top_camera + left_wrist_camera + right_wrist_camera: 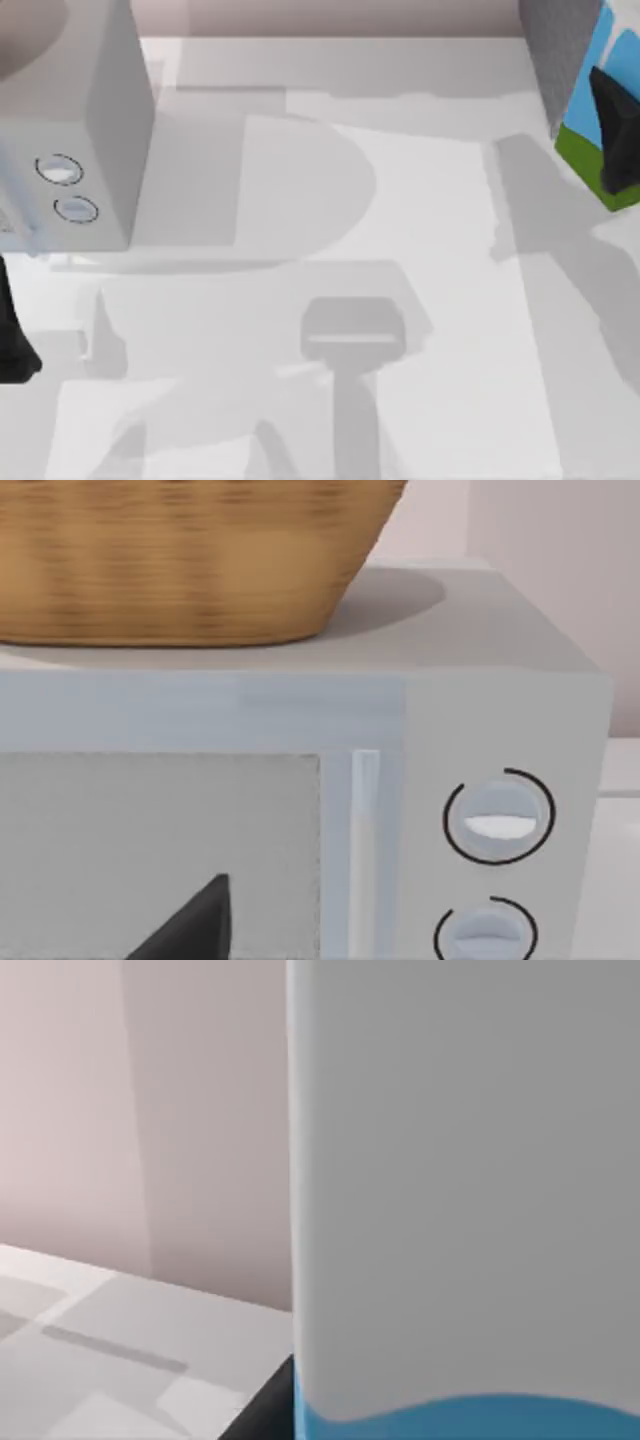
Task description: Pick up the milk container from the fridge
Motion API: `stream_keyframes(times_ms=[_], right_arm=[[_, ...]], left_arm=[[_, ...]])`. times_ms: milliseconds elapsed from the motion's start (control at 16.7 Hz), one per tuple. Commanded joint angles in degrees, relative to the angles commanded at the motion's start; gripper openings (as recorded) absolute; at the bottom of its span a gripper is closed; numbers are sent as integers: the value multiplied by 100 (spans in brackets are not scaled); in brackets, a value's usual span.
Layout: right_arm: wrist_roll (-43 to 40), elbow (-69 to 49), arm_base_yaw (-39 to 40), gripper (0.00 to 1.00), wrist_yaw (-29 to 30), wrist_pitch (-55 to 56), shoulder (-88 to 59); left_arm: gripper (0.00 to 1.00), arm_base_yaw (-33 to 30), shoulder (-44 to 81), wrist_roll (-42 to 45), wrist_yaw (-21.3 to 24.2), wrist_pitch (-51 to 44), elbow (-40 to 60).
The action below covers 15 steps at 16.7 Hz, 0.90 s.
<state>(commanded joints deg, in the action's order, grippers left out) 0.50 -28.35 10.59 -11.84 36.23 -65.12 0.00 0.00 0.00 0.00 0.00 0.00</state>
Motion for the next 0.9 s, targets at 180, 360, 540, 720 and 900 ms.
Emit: stream_keyframes(times_ms=[180,360,540,720,900], right_arm=[[44,-711,293,0,-318,919,-1751],[70,-1360,553,0,-600,1750,-3203],[72,-1912,763,0,-827,2449,-4416],[58,-2299,906,0,-980,2937,-5211],[49,-2447,959,0,-1038,3122,-5475]], left_arm=[[100,0,0,0,0,0,0],[100,0,0,0,0,0,0],[100,0,0,0,0,0,0],[100,0,0,0,0,0,0],[100,0,0,0,0,0,0]])
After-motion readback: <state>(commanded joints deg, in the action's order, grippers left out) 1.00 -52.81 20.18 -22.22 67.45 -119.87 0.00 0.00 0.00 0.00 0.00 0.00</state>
